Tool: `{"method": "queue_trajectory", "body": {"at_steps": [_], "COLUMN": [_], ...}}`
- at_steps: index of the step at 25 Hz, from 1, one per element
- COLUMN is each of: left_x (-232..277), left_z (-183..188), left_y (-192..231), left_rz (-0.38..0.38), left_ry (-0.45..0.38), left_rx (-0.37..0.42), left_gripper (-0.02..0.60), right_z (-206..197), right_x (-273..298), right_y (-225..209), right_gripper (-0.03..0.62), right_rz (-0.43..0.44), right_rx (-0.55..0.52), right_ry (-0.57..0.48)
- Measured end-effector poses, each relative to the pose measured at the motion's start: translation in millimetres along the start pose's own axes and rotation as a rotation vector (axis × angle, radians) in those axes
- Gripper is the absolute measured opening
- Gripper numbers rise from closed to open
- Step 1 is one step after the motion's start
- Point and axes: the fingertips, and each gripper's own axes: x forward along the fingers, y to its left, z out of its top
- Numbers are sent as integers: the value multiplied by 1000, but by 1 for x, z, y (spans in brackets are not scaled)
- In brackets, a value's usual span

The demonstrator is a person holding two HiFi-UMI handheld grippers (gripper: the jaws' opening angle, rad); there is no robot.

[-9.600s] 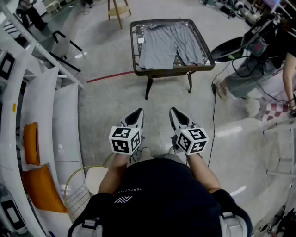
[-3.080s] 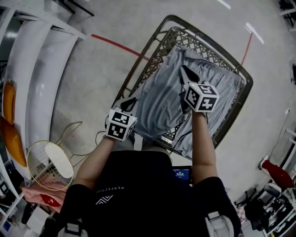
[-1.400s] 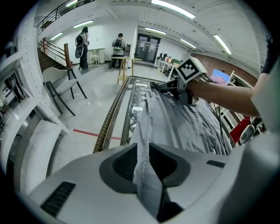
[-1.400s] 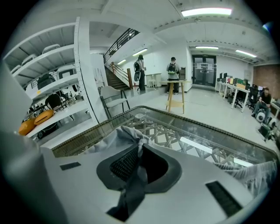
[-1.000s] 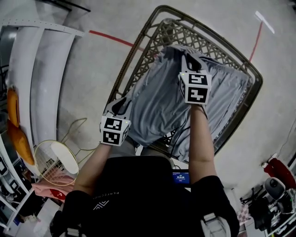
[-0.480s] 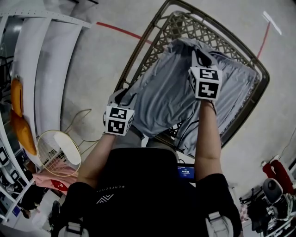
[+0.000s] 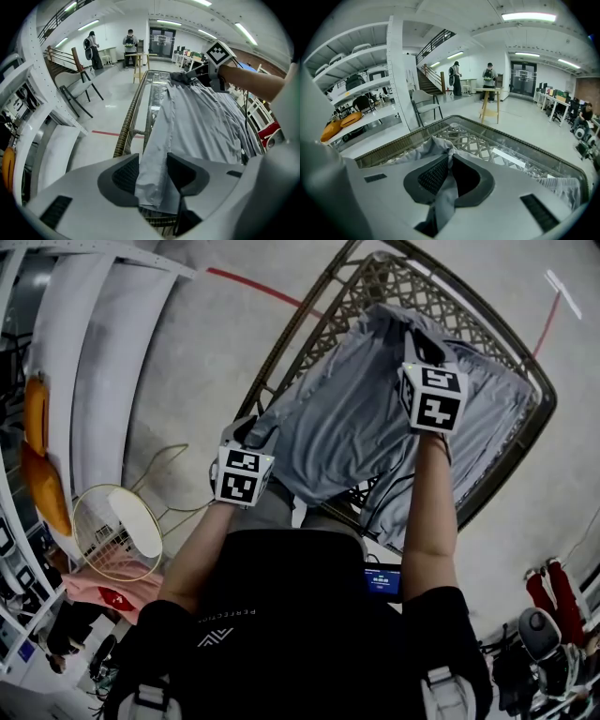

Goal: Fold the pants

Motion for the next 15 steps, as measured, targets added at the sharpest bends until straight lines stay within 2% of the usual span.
{"method": "queue_trajectory", "body": {"at_steps": [6,7,9,10,12,15], "left_x": [6,6,6,5,3,-3], "left_z": [-3,-3,-3,-2,-2,-1], "left_y": [0,-2,-6,-8,-12,-14], "left_rz": [-2,-6,-1,4,4,-5], "left_ry": [-14,-13,-7,-4,-5,-27], "left_rx": [-30,-27,-5,10,31,21], "left_gripper": [178,153,58,29,27,26], "right_z": [-2,-2,-2,-2,-1,2], "right_x": [-5,-7,-10,-11,-15,-22], "right_y": [3,3,3,3,3,-2], "right_gripper": [52,52,52,52,54,52], "right_rz": [-2,-3,-4,-3,-2,-7], "right_rx": [-13,-14,-18,-21,-30,-46], "right_ry": [2,1,-1,-3,-7,-13]}}
